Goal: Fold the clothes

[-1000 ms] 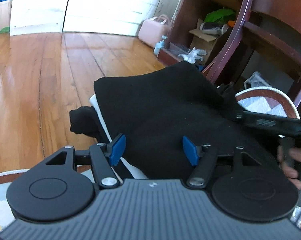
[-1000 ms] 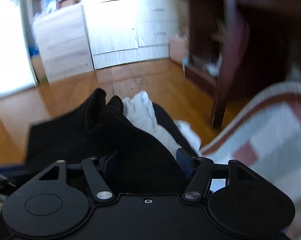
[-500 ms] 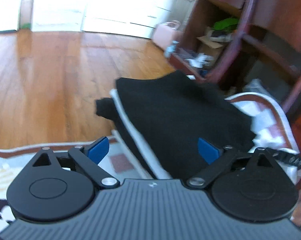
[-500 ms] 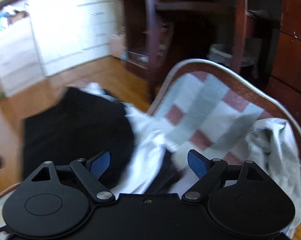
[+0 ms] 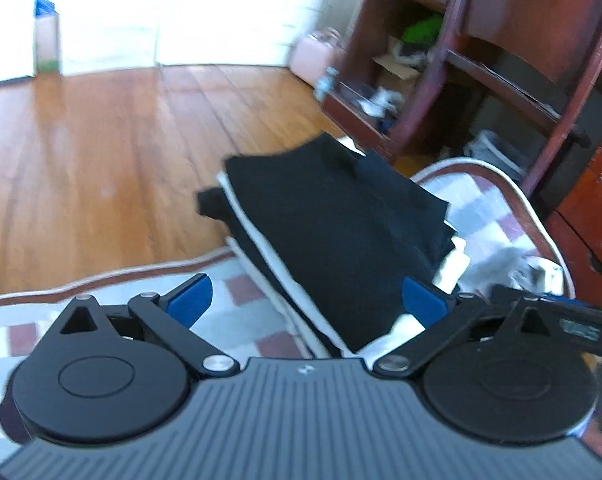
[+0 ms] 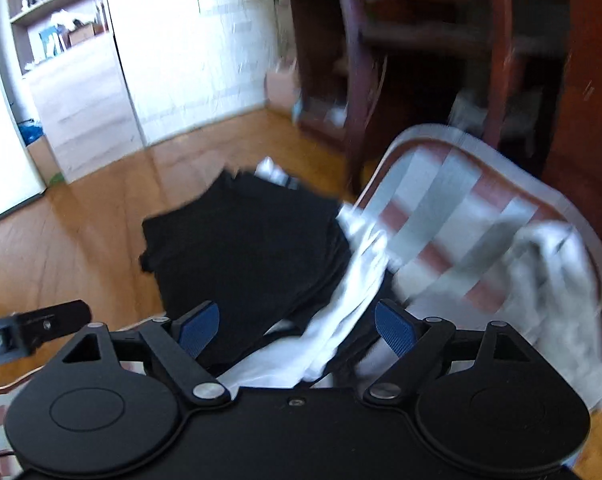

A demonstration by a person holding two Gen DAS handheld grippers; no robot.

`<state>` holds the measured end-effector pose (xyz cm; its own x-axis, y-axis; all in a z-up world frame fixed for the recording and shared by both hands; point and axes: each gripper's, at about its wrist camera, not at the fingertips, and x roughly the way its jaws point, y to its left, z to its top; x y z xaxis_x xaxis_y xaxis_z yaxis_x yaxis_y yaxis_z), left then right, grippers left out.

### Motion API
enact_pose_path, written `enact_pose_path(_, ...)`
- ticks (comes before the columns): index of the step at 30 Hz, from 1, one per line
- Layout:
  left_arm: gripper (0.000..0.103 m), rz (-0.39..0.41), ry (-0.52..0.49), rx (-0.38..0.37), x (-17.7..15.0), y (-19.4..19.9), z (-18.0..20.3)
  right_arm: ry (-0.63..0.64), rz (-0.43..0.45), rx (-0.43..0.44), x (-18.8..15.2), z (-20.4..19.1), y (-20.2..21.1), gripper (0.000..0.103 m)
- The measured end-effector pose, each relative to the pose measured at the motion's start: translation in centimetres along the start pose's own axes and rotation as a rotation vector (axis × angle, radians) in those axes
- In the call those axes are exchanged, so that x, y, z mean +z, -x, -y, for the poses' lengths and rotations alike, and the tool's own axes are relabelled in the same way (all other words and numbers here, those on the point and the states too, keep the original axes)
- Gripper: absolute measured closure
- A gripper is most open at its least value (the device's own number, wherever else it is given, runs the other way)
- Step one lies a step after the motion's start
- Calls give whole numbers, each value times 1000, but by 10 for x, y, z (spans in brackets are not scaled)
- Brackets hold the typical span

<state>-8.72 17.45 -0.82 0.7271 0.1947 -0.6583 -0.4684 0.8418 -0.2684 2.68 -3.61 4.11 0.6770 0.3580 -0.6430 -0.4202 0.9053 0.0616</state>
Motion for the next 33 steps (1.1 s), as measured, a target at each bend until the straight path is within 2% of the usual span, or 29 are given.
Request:
enact_pose_path(3, 0, -21, 10, -5, -1, 10, 2, 58, 25, -44, -4, -8, 24, 14)
enact_pose_path(8, 0, -48, -71, 12, -8, 22, 19, 26, 22, -60, -11, -6, 49, 14)
enact_pose_path(13, 0, -99, -103, -96, -16, 30, 34, -30, -7, -68, -18, 3, 55, 14)
enact_pose_path(21, 0, -125, -131, -99, -27, 30, 50, -48, -26, -87, -22, 15, 58, 14)
enact_pose_path(25, 0, -123, -166, -77, -32, 27, 57, -57, -32, -90, -23, 22, 58, 14)
enact_pose_path(29, 0, -140, -169, -72, -35, 21, 62, -56, -23, -132, -24, 27, 53, 14)
enact_pose_path(33, 0, -141, -179, -50, -37, 20, 67, -82, -45, -119, -27, 29, 46, 14)
